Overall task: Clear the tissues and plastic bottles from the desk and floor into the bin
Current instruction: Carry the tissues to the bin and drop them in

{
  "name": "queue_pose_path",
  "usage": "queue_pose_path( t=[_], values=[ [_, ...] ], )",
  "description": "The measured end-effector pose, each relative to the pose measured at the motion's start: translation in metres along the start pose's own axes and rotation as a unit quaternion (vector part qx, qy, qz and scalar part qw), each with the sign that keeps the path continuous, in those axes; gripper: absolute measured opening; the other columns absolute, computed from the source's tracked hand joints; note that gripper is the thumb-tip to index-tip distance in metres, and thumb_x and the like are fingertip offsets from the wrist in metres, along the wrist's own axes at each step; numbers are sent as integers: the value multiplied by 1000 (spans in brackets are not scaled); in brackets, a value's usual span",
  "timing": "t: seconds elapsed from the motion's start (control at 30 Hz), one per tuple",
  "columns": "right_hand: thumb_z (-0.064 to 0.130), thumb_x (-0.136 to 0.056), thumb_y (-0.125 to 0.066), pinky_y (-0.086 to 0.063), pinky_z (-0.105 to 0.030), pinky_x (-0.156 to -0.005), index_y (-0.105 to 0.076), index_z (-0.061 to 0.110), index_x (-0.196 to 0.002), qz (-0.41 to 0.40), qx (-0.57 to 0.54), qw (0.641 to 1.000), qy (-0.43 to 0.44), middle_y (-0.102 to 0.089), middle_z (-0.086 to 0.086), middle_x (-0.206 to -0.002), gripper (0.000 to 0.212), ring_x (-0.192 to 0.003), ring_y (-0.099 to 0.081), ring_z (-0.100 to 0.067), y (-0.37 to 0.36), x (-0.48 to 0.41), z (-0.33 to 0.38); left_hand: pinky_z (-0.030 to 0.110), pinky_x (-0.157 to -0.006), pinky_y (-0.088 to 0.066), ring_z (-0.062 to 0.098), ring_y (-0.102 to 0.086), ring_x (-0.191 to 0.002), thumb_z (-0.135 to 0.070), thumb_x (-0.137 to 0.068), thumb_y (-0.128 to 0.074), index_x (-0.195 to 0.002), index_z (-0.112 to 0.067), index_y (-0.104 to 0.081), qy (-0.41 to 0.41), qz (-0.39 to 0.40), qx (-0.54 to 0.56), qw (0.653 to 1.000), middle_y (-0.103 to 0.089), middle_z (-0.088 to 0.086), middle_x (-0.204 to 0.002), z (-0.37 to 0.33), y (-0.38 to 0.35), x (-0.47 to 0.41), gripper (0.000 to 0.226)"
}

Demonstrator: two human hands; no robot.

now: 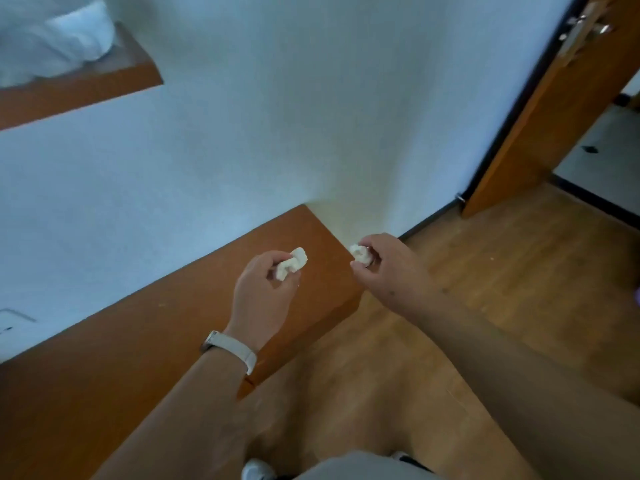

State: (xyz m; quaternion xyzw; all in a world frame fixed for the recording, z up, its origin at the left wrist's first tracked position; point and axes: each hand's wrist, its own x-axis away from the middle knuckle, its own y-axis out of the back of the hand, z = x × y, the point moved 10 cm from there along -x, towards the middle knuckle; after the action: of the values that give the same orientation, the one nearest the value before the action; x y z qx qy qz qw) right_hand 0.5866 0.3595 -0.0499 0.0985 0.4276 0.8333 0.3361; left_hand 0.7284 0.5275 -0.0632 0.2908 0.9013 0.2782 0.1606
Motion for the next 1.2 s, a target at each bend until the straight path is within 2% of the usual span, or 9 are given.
queue_pose_path(
  t=[0.17,0.37,0.5,0.7,0.83,0.9,1.0,1.07,1.2],
  values=[
    [35,-88,-62,-48,-19,-72,-59,25,-111,-47,-20,997,-64,-56,13,-94,25,-81,-54,-2,87,18,-110,23,-70,-53,7,-60,-83,-22,-89,-69,-106,-25,-64,-68,58,21,996,-63,-12,-98,-88,-103,-8,18],
    [32,-87,-64,-47,-24,-74,-61,24,-104,-102,-55,985,-127,-57,10,-94,19,-82,-54,-4,173,46,-202,29,-69,-52,10,-59,-81,-23,-89,-69,-102,-36,-61,-101,132,38,985,-64,-14,-97,-171,-210,-14,20],
    [34,-89,-62,-42,-19,-68,-58,29,-104,-125,-38,977,-166,-55,14,-92,17,-80,-53,-3,215,54,-246,23,-67,-45,12,-58,-85,-23,-89,-68,-105,-33,-61,-131,178,34,975,-63,-12,-100,-215,-265,-23,20],
    [35,-86,-63,-43,-21,-64,-59,35,-97,-169,-49,952,-252,-57,13,-84,12,-73,-53,-6,240,55,-318,12,-66,-41,2,-56,-86,-21,-88,-69,-104,-31,-63,-148,229,28,962,-61,-18,-98,-244,-341,-59,20],
    [37,-85,-63,-48,-24,-67,-56,41,-96,-170,-44,928,-328,-60,14,-81,14,-72,-56,-3,245,39,-369,16,-70,-45,5,-59,-89,-23,-89,-69,-106,-31,-61,-146,277,58,948,-61,-21,-100,-253,-401,-97,21],
    [37,-84,-63,-50,-27,-68,-59,38,-98,-192,-31,916,-352,-60,15,-82,15,-74,-58,-3,255,23,-390,15,-70,-45,4,-59,-89,-24,-90,-68,-107,-33,-59,-141,308,68,939,-59,-22,-100,-260,-432,-119,21],
    [35,-83,-64,-48,-25,-71,-62,34,-102,-213,-17,905,-369,-59,15,-86,19,-77,-57,-2,272,-7,-411,11,-69,-45,1,-60,-88,-24,-91,-67,-106,-34,-57,-135,350,88,923,-59,-25,-97,-276,-471,-156,20],
    [35,-83,-65,-47,-22,-70,-62,34,-103,-207,-6,897,-391,-60,16,-86,20,-78,-57,-2,284,-27,-423,12,-70,-46,1,-60,-88,-25,-91,-67,-106,-35,-58,-149,370,94,912,-59,-25,-97,-291,-492,-180,20],
    [33,-83,-65,-41,-20,-67,-59,35,-99,-245,20,880,-407,-58,15,-87,17,-79,-56,-3,318,-55,-442,14,-73,-45,0,-58,-89,-26,-91,-66,-107,-35,-58,-180,401,98,893,-59,-24,-98,-323,-534,-221,20]
  ],
)
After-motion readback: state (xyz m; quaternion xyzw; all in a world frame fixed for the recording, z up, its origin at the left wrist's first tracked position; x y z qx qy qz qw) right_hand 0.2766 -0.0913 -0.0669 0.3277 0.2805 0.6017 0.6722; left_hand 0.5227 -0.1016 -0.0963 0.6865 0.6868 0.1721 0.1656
